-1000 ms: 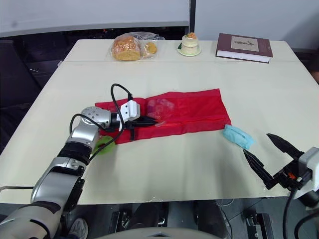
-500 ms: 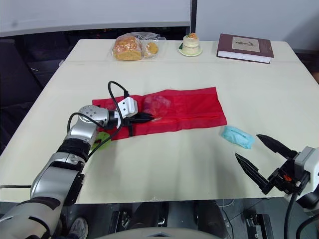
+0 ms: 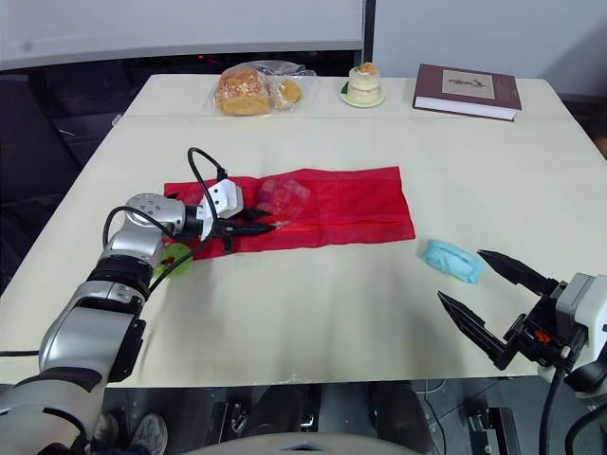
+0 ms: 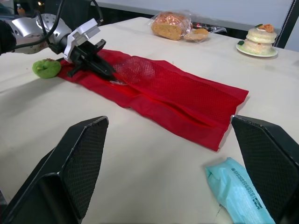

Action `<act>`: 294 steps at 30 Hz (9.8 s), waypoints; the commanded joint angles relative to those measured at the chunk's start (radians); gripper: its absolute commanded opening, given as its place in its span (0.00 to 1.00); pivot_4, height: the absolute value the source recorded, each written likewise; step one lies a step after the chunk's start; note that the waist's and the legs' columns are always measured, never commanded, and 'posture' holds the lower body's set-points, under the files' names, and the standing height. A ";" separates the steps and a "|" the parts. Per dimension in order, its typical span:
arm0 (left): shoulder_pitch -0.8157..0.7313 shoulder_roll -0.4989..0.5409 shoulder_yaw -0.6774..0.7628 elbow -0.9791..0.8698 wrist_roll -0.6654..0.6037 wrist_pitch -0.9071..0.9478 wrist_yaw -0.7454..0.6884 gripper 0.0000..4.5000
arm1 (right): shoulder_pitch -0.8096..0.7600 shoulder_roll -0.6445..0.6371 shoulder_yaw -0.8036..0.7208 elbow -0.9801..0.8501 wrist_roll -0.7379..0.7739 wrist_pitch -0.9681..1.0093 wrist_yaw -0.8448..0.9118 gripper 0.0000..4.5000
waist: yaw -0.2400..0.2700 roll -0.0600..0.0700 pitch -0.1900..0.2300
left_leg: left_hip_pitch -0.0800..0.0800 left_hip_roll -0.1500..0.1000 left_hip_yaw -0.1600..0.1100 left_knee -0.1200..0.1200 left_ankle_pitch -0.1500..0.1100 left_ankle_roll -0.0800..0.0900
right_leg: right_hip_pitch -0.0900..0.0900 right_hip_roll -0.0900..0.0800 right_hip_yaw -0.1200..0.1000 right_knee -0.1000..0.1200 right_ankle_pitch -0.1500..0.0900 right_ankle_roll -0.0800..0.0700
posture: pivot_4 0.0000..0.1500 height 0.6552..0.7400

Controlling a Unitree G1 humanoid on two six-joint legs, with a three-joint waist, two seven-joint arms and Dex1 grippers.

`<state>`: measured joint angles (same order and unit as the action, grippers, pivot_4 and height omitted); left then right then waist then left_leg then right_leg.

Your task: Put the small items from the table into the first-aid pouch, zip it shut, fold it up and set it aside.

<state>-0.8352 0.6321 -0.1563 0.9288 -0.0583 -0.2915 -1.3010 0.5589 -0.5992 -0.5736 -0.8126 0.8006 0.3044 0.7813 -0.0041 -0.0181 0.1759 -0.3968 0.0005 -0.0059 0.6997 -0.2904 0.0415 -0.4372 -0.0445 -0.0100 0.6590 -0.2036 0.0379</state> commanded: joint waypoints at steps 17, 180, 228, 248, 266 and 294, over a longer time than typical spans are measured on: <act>-0.068 -0.184 -0.007 -0.264 -0.015 0.154 0.028 0.98 | -0.076 -0.026 0.086 0.009 -0.172 -0.006 -0.049 1.00 | 0.020 0.000 0.000 | 0.000 0.000 -0.001 0.003 0.000 0.000 | 0.002 0.000 0.000 -0.001 0.000 0.000 | 1.00 0.87; 0.035 -0.459 0.006 -0.508 -0.112 0.357 0.024 0.99 | -0.427 0.109 0.293 0.318 -0.351 0.133 -0.222 0.06 | -0.006 0.002 0.000 | 0.000 -0.004 -0.002 0.003 -0.002 0.003 | 0.002 -0.002 0.000 0.000 0.000 0.003 | 1.00 0.87; 0.902 0.185 0.587 -1.196 -0.550 0.616 0.089 1.00 | -0.313 0.089 0.200 0.418 -0.253 0.206 -0.220 0.99 | 0.019 0.004 -0.002 | 0.003 0.001 0.001 0.002 -0.002 0.003 | 0.005 -0.002 0.000 -0.006 -0.003 -0.002 | 1.00 0.87; 0.833 0.207 0.542 -1.346 -0.636 0.713 0.157 1.00 | -0.515 0.197 0.338 0.516 -0.283 0.249 -0.325 0.31 | 0.016 0.005 -0.002 | 0.002 0.001 0.002 0.001 -0.002 0.003 | 0.005 -0.001 0.001 -0.007 -0.002 -0.002 | 1.00 0.87; 0.779 0.251 0.466 -1.415 -0.718 0.783 0.109 1.00 | -0.336 -0.123 0.116 0.557 -0.509 0.281 -0.407 0.02 | 0.017 0.005 -0.002 | 0.002 -0.001 0.002 0.002 -0.002 0.003 | 0.005 -0.002 0.002 -0.008 -0.003 -0.002 | 1.00 0.87; 0.803 0.200 0.395 -1.278 -0.621 0.871 0.299 1.00 | -0.243 -0.076 -0.073 0.322 -0.316 0.140 -0.117 0.98 | 0.017 0.006 -0.002 | 0.002 0.001 0.003 0.001 -0.002 0.003 | 0.005 0.000 0.003 -0.008 -0.001 0.004 | 1.00 0.87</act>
<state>-0.0317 0.8316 0.2285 -0.3384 -0.6856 0.5769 -1.0130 0.3160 -0.6743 -0.6075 -0.4466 0.4501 0.4736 0.6416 0.0129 -0.0116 0.1735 -0.3945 0.0016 -0.0032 0.7011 -0.2926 0.0446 -0.4323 -0.0446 -0.0072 0.6507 -0.2047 0.0418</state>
